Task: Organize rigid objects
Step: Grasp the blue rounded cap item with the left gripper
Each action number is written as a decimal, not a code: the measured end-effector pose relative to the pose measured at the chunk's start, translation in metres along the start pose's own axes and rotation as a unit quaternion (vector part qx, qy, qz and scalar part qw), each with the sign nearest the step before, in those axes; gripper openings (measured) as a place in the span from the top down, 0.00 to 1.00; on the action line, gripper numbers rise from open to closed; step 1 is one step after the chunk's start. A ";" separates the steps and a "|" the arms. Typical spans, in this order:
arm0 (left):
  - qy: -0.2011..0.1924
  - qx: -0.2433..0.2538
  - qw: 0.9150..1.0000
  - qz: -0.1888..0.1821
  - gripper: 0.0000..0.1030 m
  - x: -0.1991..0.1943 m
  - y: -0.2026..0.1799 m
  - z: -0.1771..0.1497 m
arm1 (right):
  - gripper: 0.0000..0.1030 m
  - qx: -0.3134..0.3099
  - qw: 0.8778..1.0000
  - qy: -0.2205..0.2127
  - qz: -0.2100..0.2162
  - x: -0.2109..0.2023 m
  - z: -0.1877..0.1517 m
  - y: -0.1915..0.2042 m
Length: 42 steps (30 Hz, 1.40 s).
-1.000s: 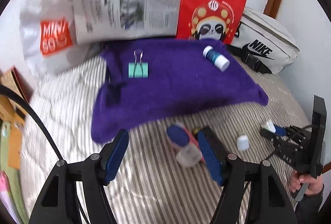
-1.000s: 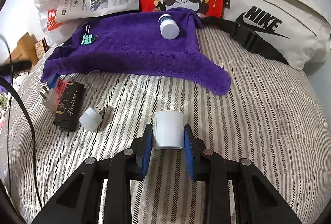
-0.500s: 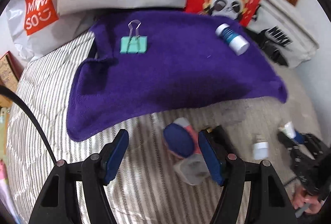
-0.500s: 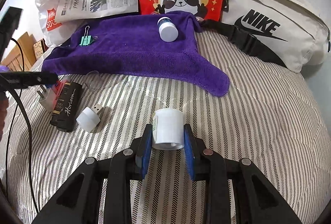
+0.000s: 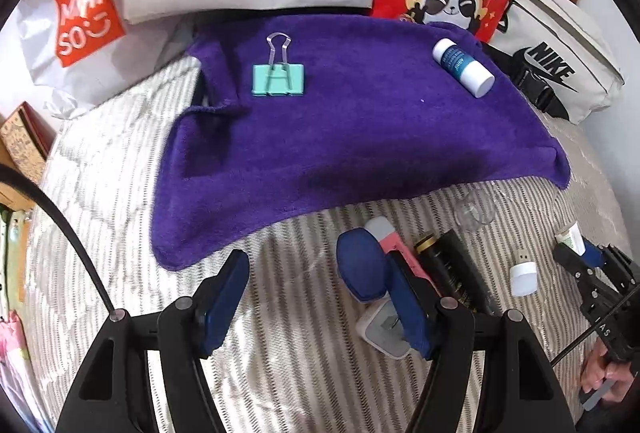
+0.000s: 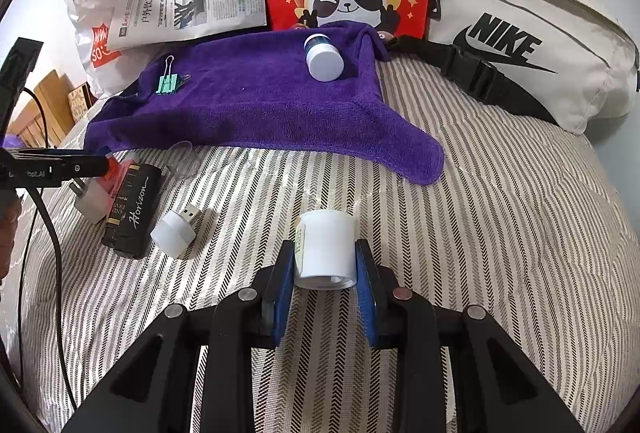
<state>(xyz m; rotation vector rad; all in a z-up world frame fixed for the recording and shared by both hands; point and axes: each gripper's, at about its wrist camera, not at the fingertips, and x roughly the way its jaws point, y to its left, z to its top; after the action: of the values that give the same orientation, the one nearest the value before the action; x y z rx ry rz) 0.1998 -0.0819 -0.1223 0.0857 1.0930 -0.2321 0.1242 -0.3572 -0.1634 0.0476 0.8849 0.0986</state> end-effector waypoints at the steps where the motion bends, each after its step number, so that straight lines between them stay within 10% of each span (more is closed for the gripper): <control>1: 0.003 0.004 1.000 -0.004 0.37 0.003 -0.003 0.001 | 0.71 0.000 1.000 0.000 0.000 0.000 0.000 0.000; 8: 0.015 0.001 0.999 -0.042 0.76 0.007 -0.014 0.006 | 0.71 0.013 1.000 -0.002 0.016 -0.001 0.000 -0.005; 22: 0.022 0.019 0.999 0.032 0.77 0.004 0.010 -0.001 | 0.71 0.015 1.000 -0.003 0.018 -0.002 -0.001 -0.005; 42: -0.021 0.031 0.999 0.038 0.78 0.007 0.009 -0.017 | 0.71 -0.005 1.000 0.000 -0.002 -0.001 0.000 0.001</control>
<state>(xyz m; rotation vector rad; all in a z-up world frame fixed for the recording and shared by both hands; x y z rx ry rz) 0.1900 -0.0715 -0.1372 0.1770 1.0390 -0.1994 0.1235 -0.3565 -0.1628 0.0353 0.8852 0.0989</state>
